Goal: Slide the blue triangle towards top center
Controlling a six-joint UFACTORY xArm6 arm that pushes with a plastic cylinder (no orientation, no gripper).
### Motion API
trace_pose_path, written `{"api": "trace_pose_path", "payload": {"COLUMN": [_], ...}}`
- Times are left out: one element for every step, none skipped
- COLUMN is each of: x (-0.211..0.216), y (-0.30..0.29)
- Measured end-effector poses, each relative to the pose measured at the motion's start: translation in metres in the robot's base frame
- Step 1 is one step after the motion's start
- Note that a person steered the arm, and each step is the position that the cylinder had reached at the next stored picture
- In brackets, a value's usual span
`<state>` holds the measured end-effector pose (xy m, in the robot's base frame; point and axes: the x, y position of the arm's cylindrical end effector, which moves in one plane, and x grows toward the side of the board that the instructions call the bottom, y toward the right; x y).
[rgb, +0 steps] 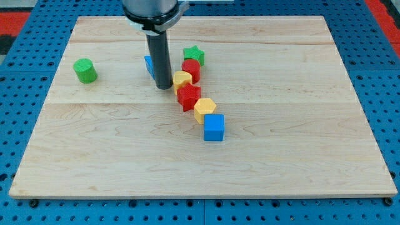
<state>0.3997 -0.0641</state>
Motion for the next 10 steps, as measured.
{"api": "trace_pose_path", "payload": {"x": [-0.004, -0.004, -0.004, -0.008, -0.030, -0.050, -0.054, -0.050, -0.032, -0.030], "y": [0.011, -0.004, -0.013, -0.014, -0.016, -0.023, -0.033, -0.033, -0.036, -0.044]}}
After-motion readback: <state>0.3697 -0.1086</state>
